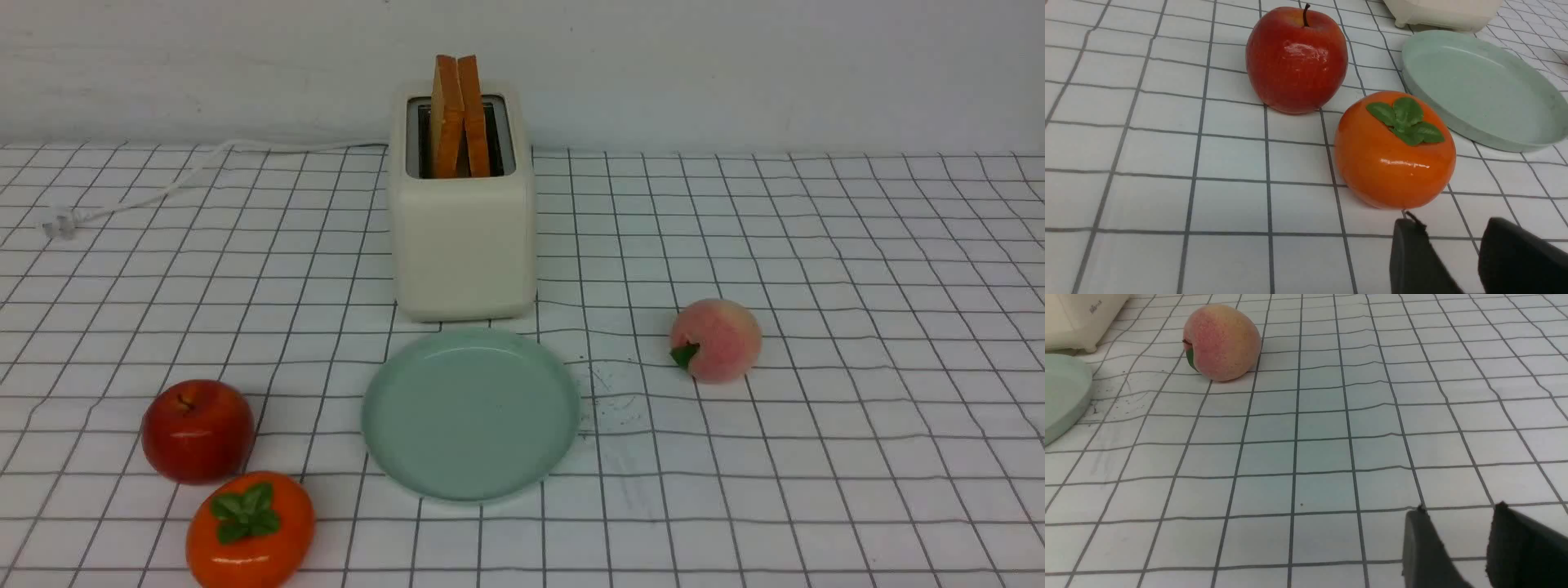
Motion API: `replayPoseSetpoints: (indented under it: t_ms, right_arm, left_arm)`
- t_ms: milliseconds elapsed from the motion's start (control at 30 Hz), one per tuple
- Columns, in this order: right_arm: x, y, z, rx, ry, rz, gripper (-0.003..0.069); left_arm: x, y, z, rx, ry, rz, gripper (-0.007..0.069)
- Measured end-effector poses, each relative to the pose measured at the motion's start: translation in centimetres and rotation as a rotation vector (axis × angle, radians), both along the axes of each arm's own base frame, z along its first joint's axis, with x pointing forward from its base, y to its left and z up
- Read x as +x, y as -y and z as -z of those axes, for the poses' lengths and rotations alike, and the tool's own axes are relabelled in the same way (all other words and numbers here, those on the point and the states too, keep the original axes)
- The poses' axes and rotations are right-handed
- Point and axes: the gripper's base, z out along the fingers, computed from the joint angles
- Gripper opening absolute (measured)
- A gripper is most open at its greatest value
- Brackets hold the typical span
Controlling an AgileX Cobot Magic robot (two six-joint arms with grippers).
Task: Take toasted bread from bread machine on white checkered table place on plate.
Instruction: 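Reach for a toast slice standing in the toaster with the left gripper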
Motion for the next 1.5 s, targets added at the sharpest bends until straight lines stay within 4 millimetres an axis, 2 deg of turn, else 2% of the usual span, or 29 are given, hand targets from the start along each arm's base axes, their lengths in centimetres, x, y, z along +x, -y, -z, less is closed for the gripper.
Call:
replayPoseSetpoints:
  t_ms: [1200,1333,1500]
  right_arm:
    - [0.0,0.0,0.0,0.0,0.0,0.0,0.024]
    - [0.0,0.0,0.0,0.0,0.0,0.0,0.024]
    - [0.0,0.0,0.0,0.0,0.0,0.0,0.024]
  left_arm:
    - [0.0,0.0,-0.01,0.001,0.001,0.0,0.0237]
    - [0.13,-0.14,-0.31,0.024,0.041,-0.008,0.0237]
    - [0.24,-0.11,-0.75,-0.032,0.081,-0.022,0.0237]
